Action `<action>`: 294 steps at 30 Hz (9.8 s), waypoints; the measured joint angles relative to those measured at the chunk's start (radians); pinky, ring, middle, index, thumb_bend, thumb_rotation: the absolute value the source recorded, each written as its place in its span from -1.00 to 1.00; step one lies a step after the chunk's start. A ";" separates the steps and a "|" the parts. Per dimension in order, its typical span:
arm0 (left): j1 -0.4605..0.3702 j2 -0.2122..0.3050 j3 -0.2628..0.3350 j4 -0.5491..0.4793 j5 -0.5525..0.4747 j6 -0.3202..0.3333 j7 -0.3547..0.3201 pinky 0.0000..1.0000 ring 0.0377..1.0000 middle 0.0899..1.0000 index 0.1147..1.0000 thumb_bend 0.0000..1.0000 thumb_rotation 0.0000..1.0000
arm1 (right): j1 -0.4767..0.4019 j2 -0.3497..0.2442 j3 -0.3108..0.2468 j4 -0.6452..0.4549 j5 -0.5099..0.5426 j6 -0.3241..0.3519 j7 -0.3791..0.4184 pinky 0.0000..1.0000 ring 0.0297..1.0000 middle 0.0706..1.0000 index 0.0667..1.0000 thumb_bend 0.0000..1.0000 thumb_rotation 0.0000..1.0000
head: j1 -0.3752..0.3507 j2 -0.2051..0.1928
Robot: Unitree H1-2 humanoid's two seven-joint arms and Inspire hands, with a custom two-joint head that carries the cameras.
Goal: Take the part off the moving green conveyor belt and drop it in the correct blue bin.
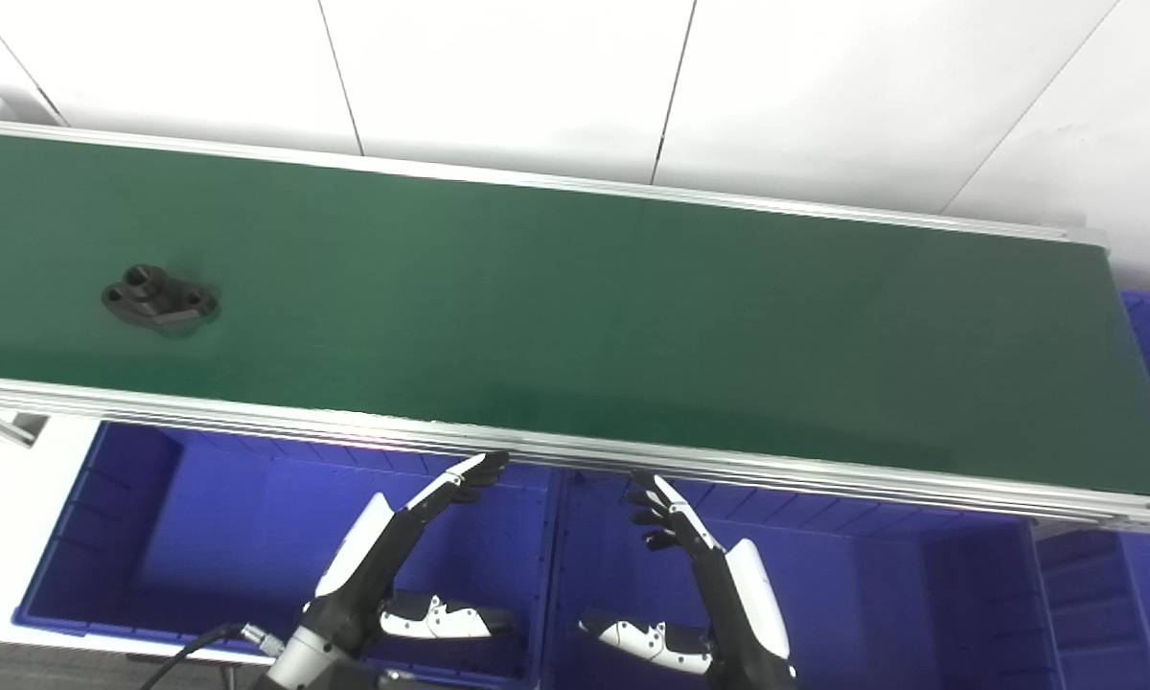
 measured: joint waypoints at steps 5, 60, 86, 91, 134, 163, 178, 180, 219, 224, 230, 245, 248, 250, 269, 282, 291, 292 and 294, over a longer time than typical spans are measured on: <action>0.000 0.000 -0.003 0.000 0.000 0.000 0.002 0.57 0.67 0.73 0.73 0.43 0.00 | 0.000 0.002 -0.002 0.000 -0.002 0.000 0.000 0.33 0.52 0.61 0.78 0.59 -0.19 | 0.000 -0.005; -0.060 -0.016 -0.074 0.072 0.013 0.000 0.044 0.36 0.48 0.57 0.57 0.32 -0.16 | -0.093 -0.048 -0.013 -0.072 0.117 -0.061 -0.098 0.45 0.62 0.65 0.86 0.53 -0.22 | 0.387 -0.218; -0.040 0.021 -0.067 0.058 -0.007 0.000 0.039 0.40 0.54 0.60 0.62 0.39 -0.05 | -0.423 0.041 -0.077 -0.274 0.020 0.190 0.189 0.27 0.52 0.64 0.74 0.56 0.09 | 0.095 -0.134; -0.035 0.032 -0.066 0.055 -0.008 0.000 0.038 0.42 0.55 0.60 0.62 0.42 -0.08 | -0.434 0.042 -0.068 -0.277 0.003 0.228 0.229 0.31 0.55 0.65 0.75 0.54 0.04 | 0.058 -0.112; -0.024 0.054 -0.083 -0.009 -0.018 0.000 0.037 0.61 0.69 0.71 0.71 0.42 -0.14 | -0.966 0.144 0.175 0.274 -0.261 0.462 0.383 0.48 0.61 0.67 0.72 0.68 -0.03 | 0.067 0.009; -0.015 -0.005 -0.052 -0.041 -0.021 0.000 -0.017 0.65 0.71 0.73 0.74 0.34 -0.20 | -1.041 0.162 0.319 0.435 -0.357 0.467 0.413 0.48 0.61 0.67 0.71 0.79 -0.06 | 0.147 0.080; 0.002 -0.047 -0.010 -0.049 0.001 0.000 -0.061 0.64 0.71 0.73 0.73 0.32 -0.18 | -1.036 0.141 0.334 0.456 -0.377 0.467 0.399 0.39 0.54 0.61 0.70 0.69 -0.18 | 0.153 0.098; 0.006 -0.047 -0.002 -0.050 0.001 0.000 -0.070 0.63 0.70 0.73 0.73 0.33 -0.20 | -1.034 0.136 0.336 0.455 -0.377 0.466 0.392 0.23 0.44 0.54 0.67 0.68 -0.22 | 0.153 0.098; 0.050 -0.095 0.090 -0.085 0.022 0.000 -0.155 0.62 0.70 0.73 0.74 0.37 -0.10 | -0.822 -0.005 0.303 0.096 -0.339 0.354 0.312 -0.47 -0.35 -0.26 -0.01 0.04 -1.00 | 0.141 0.130; 0.051 -0.102 0.094 -0.088 0.021 0.000 -0.167 0.60 0.68 0.72 0.73 0.38 -0.11 | -0.789 -0.006 0.190 -0.100 -0.320 0.428 0.394 -0.44 -0.33 -0.25 -0.01 0.04 -1.00 | 0.133 0.136; 0.051 -0.102 0.100 -0.090 0.017 0.000 -0.179 0.57 0.66 0.70 0.72 0.38 -0.09 | -0.729 -0.011 0.115 -0.202 -0.303 0.438 0.426 -0.39 -0.31 -0.23 -0.01 0.04 -1.00 | 0.127 0.144; 0.081 -0.101 0.150 -0.124 0.003 0.000 -0.202 0.61 0.69 0.72 0.74 0.46 0.04 | -0.442 -0.082 0.007 -0.415 -0.235 0.435 0.413 -0.61 -0.51 -0.13 -0.09 0.05 -1.00 | 0.037 0.193; 0.081 -0.098 0.164 -0.144 -0.024 0.000 -0.223 0.55 0.67 0.72 0.73 0.46 0.00 | -0.376 -0.083 0.005 -0.439 -0.237 0.435 0.414 -0.68 -0.60 -0.14 -0.10 0.05 -1.00 | -0.011 0.215; 0.081 -0.097 0.175 -0.160 -0.045 0.000 -0.238 0.51 0.64 0.70 0.71 0.48 -0.02 | -0.325 -0.083 0.005 -0.457 -0.240 0.435 0.414 -0.68 -0.59 -0.14 -0.10 0.05 -1.00 | -0.011 0.215; 0.029 -0.110 0.303 -0.206 -0.113 0.000 -0.369 0.49 0.63 0.67 0.67 0.46 -0.04 | -0.188 -0.075 0.029 -0.218 -0.286 0.431 0.321 -0.61 -0.52 -0.14 -0.10 0.05 -1.00 | -0.147 0.347; 0.035 -0.141 0.322 -0.210 -0.126 0.000 -0.415 0.53 0.65 0.69 0.69 0.45 0.00 | -0.269 -0.044 0.073 -0.098 -0.442 0.664 0.487 0.27 0.38 0.40 0.41 0.04 -0.11 | -0.169 0.347; 0.047 -0.151 0.324 -0.210 -0.109 0.000 -0.415 0.52 0.64 0.68 0.68 0.44 -0.03 | -0.296 -0.087 0.114 -0.178 -0.475 0.760 0.660 0.86 0.88 0.86 0.82 0.36 0.77 | -0.155 0.336; 0.051 -0.151 0.324 -0.210 -0.110 0.000 -0.415 0.53 0.64 0.68 0.68 0.43 -0.04 | -0.279 -0.088 0.105 -0.208 -0.469 0.760 0.644 0.87 0.88 0.86 0.83 0.38 0.77 | -0.153 0.331; 0.055 -0.151 0.323 -0.210 -0.110 0.000 -0.414 0.53 0.64 0.68 0.68 0.43 -0.05 | -0.240 -0.087 0.087 -0.261 -0.450 0.757 0.601 0.83 0.84 0.84 0.82 0.40 0.71 | -0.149 0.328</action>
